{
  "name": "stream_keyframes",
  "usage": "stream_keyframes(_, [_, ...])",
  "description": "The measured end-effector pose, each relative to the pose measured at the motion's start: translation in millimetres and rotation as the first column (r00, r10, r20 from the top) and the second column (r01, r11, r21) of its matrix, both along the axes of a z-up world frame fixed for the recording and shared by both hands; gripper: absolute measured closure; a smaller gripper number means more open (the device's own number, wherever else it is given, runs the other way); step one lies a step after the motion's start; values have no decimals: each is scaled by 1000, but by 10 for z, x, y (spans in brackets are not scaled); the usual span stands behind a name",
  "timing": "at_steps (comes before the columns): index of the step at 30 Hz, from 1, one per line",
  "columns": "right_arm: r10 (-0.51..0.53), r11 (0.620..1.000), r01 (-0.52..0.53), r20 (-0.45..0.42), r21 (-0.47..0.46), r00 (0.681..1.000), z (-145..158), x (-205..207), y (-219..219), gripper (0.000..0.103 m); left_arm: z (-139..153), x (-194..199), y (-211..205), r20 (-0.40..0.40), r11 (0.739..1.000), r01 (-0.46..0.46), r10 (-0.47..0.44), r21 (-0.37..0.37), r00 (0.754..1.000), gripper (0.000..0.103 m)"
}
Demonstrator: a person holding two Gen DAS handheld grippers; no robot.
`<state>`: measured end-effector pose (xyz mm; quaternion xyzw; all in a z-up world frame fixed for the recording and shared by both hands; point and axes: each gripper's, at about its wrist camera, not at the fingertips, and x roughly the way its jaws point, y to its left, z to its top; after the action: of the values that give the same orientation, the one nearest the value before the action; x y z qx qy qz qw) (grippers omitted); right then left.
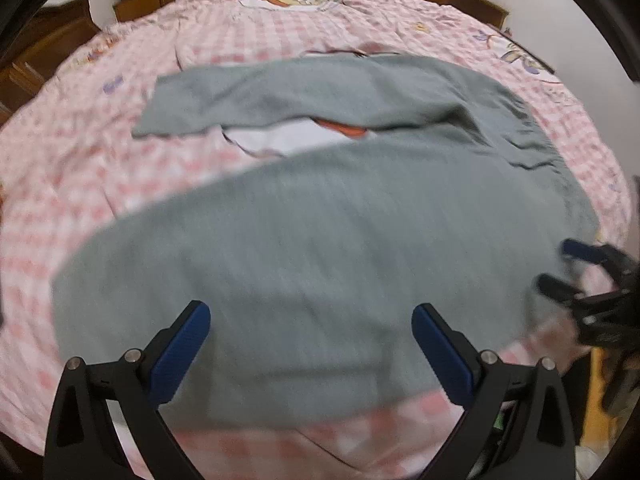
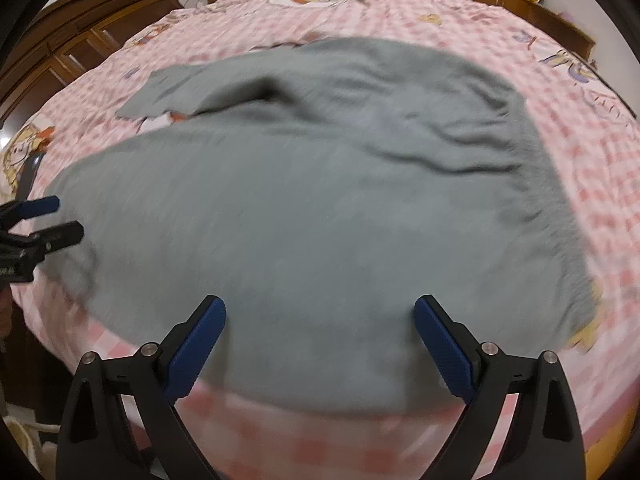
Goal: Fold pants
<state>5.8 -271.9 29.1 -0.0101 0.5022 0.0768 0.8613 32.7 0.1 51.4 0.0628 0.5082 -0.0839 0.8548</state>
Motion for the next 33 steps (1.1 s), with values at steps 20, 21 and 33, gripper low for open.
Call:
stream_keyframes(20, [-89,993,92,49,-77,995,371,1414,-1025,6,300,1974,-284,3,999,38,-38,25,999,0])
stream_keyframes(21, [-92,993,95,46,-76,995,359,1502,-1060,6,279,2129,-316,-5,999,38,-38,29,999,0])
stream_keyframes(33, [-36,994,40,43,-103,998,306,2418,-1233,6,25,3215,-476,-17,976,150,-149,161,989,0])
